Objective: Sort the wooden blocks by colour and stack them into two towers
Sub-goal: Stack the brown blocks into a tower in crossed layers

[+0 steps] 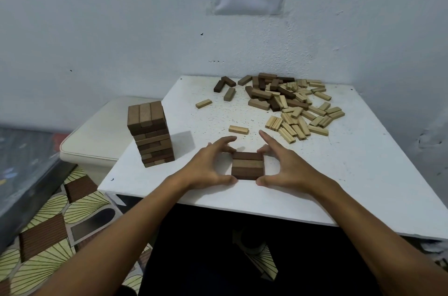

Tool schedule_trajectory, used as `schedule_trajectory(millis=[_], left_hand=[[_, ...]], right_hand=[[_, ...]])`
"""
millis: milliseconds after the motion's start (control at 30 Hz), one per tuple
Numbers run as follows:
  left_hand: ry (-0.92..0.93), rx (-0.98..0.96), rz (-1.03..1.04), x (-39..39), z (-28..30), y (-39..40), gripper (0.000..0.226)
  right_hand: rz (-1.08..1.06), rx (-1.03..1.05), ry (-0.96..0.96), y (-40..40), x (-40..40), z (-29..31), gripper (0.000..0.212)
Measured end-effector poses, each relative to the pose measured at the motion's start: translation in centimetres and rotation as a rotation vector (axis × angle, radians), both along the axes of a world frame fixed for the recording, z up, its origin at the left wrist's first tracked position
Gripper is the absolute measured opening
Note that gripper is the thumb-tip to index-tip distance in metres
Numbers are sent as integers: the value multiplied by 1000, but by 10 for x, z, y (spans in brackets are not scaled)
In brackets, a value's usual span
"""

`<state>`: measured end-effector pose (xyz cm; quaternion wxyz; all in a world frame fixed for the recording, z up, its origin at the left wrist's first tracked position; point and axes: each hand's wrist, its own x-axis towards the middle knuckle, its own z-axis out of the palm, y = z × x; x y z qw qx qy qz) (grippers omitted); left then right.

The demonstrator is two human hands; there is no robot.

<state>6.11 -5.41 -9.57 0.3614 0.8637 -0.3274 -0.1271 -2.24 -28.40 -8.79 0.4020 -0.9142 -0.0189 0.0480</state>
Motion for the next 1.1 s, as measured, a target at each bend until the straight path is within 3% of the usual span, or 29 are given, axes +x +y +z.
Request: schedule_trajectory(millis=[300,467,700,900,1100], left_hand=[[10,-66,44,-1,2,-5,92],[49,-269,79,-1,28,-7,89],[2,-558,165,0,85,3,77],[-165,-560,233,6,124,39,76],[-215,-534,331,15,137,88,74]], right_hand=[[-18,81,-70,0,1,-3,110],[-27,182,-195,-5,8,18,102],[9,478,-351,10,32,71,92],[84,566,-372,44,63,104,97],[190,574,-352,90,95,115,93]])
